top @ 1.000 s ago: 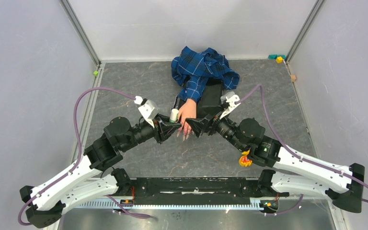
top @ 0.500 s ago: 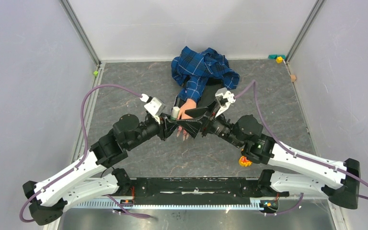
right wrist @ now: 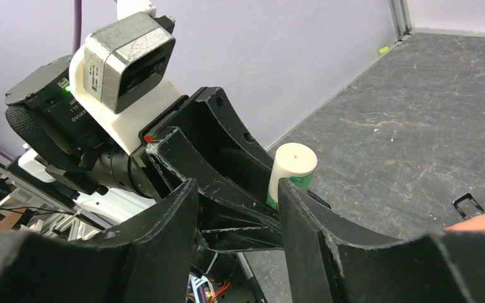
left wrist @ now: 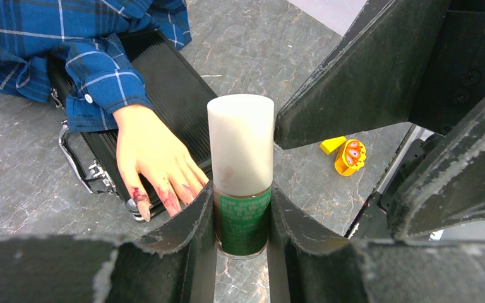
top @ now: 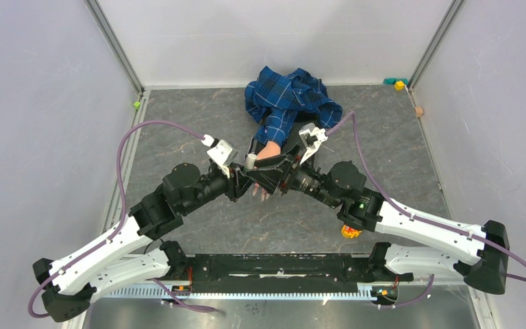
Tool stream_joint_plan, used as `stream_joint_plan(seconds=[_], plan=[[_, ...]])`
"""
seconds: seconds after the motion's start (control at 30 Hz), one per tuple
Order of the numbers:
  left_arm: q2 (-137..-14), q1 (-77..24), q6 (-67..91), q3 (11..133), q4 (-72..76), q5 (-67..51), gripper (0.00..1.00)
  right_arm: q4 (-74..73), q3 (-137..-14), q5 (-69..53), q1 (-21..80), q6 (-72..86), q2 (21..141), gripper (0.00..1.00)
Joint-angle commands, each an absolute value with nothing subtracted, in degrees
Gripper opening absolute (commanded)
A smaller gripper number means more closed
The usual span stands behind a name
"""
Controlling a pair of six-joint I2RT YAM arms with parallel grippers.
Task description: Paint the nails
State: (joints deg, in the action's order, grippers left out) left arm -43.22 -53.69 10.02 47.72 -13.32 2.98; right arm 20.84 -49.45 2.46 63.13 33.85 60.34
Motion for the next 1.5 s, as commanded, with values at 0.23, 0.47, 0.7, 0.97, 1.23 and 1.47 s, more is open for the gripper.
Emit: stream_joint_plan(seconds=[0.23, 0.47, 0.7, 0.97, 1.23, 1.47], plan=[[-42.5, -53.4, 10.9, 49.3, -11.6, 4.7, 0.02, 20.0, -51.6, 6.6, 63.0, 35.0, 59.1, 0.55], [-42.9, -53.4, 10.9, 49.4, -11.6, 4.0, 0.02, 20.0, -52.7, 6.0, 63.0, 35.0, 60.2, 0.55], [-43.0, -53.4, 10.9, 49.4, -11.6, 3.5, 0.02, 19.8, -53.6, 6.3, 63.0, 34.9, 61.5, 0.55], [-42.7, -53.4, 10.7, 49.3, -11.5, 3.5, 0.02, 17.8, -54.4, 8.1, 63.0, 35.0, 62.3, 0.53], [-42.6, -53.4, 10.7, 49.3, -11.5, 3.2, 0.02, 16.5, -55.8, 8.7, 63.0, 34.8, 63.3, 0.52], [-42.5, -53.4, 10.7, 49.3, -11.3, 3.0, 0.02, 15.5, -57.1, 9.4, 63.0, 34.6, 64.7, 0.52]])
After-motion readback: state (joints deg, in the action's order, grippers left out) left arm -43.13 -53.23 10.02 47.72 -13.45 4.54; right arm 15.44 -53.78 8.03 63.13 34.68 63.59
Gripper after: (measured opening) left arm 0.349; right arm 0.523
